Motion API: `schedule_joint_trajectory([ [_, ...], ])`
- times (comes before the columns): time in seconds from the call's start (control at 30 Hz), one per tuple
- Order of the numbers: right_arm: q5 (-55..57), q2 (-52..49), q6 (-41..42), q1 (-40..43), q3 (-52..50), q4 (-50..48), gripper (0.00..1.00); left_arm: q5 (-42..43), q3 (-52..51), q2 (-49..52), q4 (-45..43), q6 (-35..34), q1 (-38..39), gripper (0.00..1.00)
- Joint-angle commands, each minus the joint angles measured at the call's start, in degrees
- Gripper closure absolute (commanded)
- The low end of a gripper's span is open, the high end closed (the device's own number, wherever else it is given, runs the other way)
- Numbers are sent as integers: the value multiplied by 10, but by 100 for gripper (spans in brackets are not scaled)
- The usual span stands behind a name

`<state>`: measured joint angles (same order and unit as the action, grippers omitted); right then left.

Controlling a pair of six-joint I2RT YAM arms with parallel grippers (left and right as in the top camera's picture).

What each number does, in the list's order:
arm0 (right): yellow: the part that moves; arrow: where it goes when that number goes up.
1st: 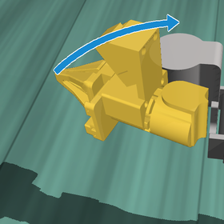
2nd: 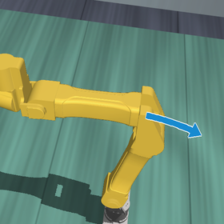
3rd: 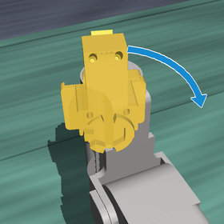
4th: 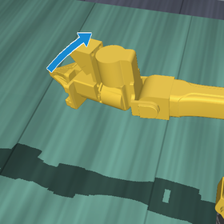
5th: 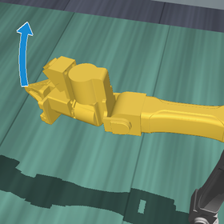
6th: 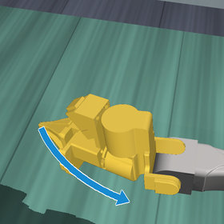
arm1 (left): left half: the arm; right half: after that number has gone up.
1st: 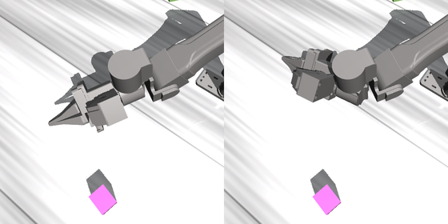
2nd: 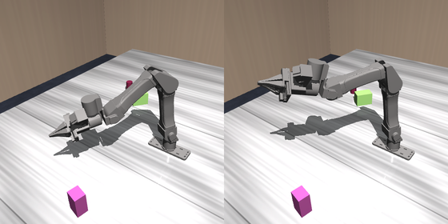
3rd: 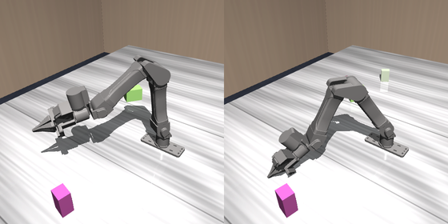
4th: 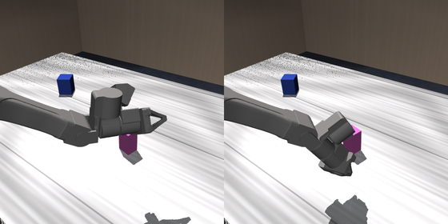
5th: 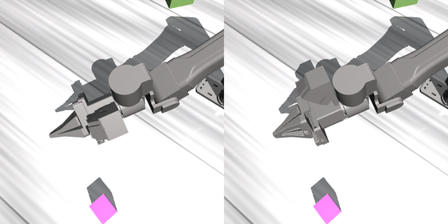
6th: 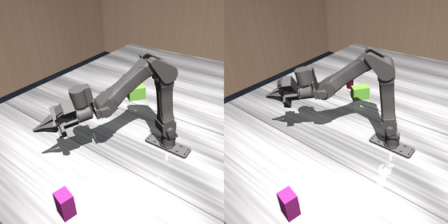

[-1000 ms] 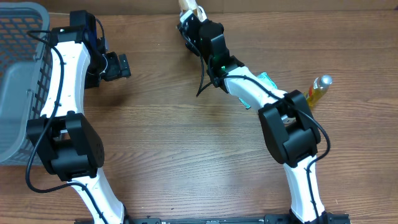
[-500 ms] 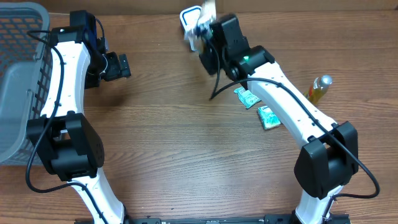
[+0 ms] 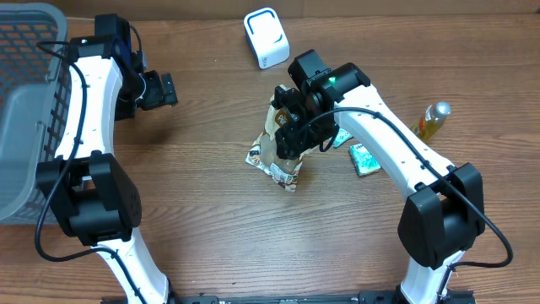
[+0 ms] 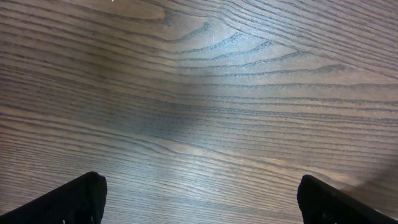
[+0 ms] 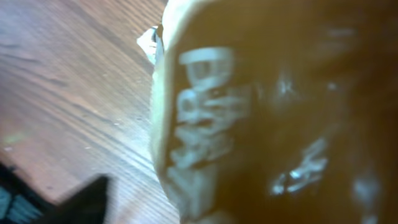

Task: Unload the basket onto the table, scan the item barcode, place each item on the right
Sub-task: 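Bring the Pantree bag back and lower it onto the table center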

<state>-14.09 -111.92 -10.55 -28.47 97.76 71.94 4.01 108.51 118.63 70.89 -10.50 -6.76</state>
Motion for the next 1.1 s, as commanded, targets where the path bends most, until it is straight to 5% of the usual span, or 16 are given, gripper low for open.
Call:
schedule_joint_trajectory([
  [0.0,65,6,9,5,-3,-5,0,-4,3,-7,0,2,0,1],
  [0.43,210,6,151,30,-3,-91,0,-4,3,-7,0,2,0,0],
  [1.07,205,6,153,41,-3,-111,0,-4,3,-7,0,2,0,0],
])
